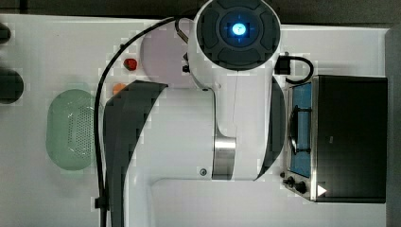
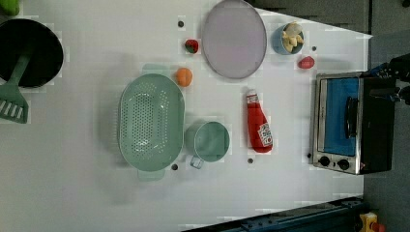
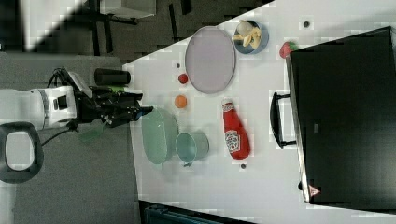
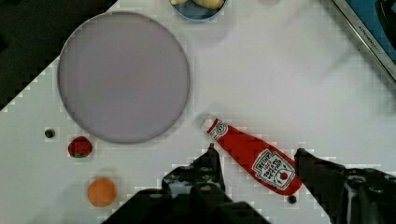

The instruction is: Pick ketchup from table and place on oven.

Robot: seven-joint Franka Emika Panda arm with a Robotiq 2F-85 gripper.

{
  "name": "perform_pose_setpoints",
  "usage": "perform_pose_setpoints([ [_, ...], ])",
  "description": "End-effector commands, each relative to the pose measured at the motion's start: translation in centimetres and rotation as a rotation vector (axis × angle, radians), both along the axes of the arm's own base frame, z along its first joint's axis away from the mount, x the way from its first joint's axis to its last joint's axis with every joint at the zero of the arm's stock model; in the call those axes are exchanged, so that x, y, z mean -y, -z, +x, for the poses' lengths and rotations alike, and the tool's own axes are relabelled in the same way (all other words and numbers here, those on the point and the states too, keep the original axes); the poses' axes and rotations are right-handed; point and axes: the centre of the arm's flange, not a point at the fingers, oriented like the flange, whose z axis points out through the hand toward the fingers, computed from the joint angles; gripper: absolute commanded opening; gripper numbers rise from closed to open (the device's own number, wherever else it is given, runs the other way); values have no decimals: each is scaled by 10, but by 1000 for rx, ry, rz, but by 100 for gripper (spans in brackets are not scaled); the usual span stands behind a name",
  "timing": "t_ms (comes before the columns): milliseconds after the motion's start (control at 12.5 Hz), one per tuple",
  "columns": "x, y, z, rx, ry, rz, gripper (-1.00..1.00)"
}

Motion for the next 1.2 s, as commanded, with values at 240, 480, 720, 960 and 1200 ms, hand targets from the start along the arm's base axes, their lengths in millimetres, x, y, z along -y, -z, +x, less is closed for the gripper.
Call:
perform_pose_setpoints([
  [240, 16, -56, -143, -8, 120, 18, 99],
  [480, 14, -33, -137, -41, 115, 17, 100],
  [720, 10, 12, -125, -75, 61, 16, 100],
  [960, 4, 73, -110, -104, -102, 19, 100],
  [1200, -2, 139, -99, -136, -343, 30, 100],
])
